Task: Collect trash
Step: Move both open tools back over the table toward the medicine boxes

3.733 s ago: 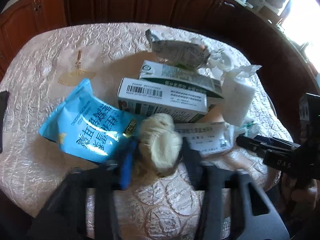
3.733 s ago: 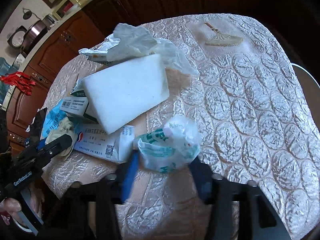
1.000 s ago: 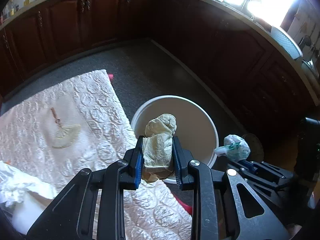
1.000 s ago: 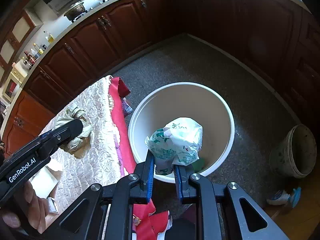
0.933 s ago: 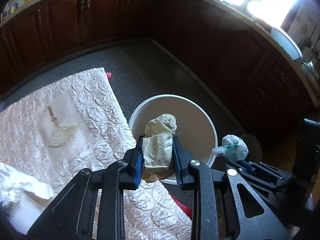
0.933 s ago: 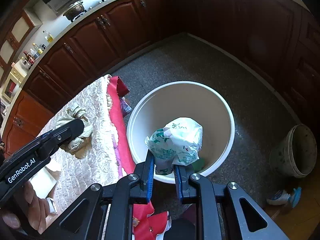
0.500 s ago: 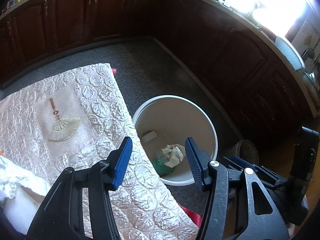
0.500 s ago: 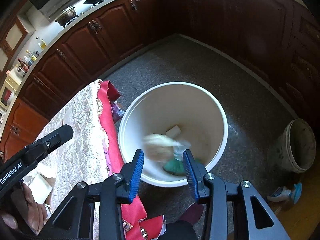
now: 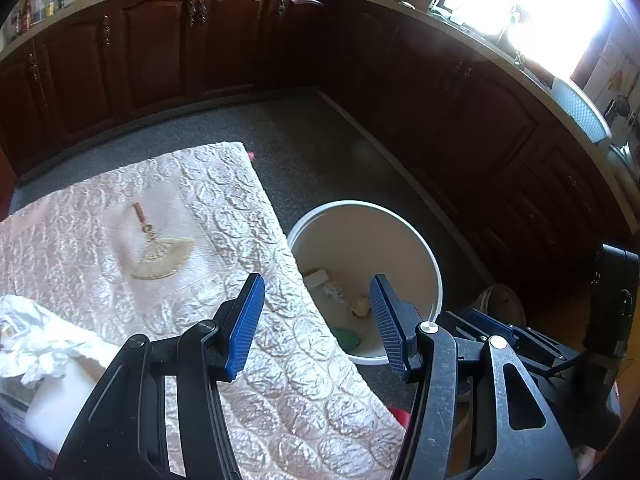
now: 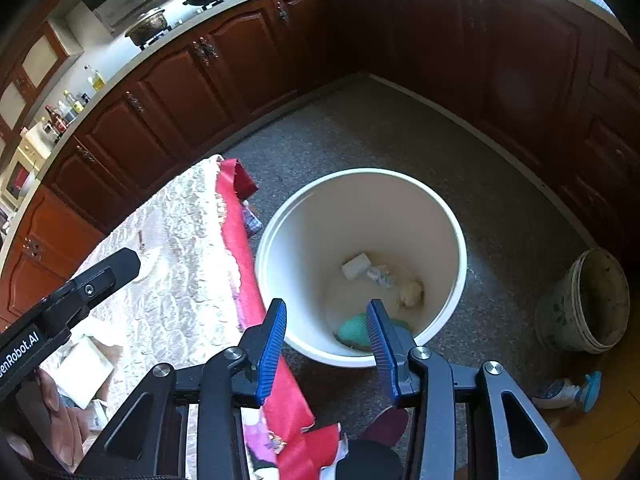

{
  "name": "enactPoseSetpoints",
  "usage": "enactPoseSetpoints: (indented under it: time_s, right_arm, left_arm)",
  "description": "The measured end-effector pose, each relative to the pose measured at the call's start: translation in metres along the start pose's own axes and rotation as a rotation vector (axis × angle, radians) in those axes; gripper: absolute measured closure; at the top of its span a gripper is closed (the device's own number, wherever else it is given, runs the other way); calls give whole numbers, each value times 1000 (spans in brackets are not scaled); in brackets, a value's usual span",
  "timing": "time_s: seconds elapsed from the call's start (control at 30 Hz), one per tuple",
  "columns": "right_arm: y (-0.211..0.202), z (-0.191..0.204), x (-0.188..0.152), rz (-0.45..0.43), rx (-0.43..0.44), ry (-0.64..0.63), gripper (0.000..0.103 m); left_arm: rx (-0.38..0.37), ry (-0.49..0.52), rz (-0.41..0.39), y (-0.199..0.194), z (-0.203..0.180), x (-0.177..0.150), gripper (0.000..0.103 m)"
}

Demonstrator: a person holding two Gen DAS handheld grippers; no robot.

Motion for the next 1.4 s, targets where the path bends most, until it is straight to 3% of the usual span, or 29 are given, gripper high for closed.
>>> enactPoseSetpoints:
  time_s: [0.53, 1.4]
  right_arm:
    - [-31, 59, -4, -55, 70, -89, 59]
    - [-60, 201, -39, -67, 231, -332, 53]
  left_arm:
    - [115, 20, -105, -65, 31, -9, 50]
    - [296, -78, -257, -177, 146, -36, 50]
Point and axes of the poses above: each gripper's, at about its wrist camera, not at the fingertips, and y roughly the way its jaws point, z to its left, x to its top, the point moved 6 cm from there along y, roughly the way its jaws point, and after that the axes turned 7 degrees about -z, right-handed, at the moved point
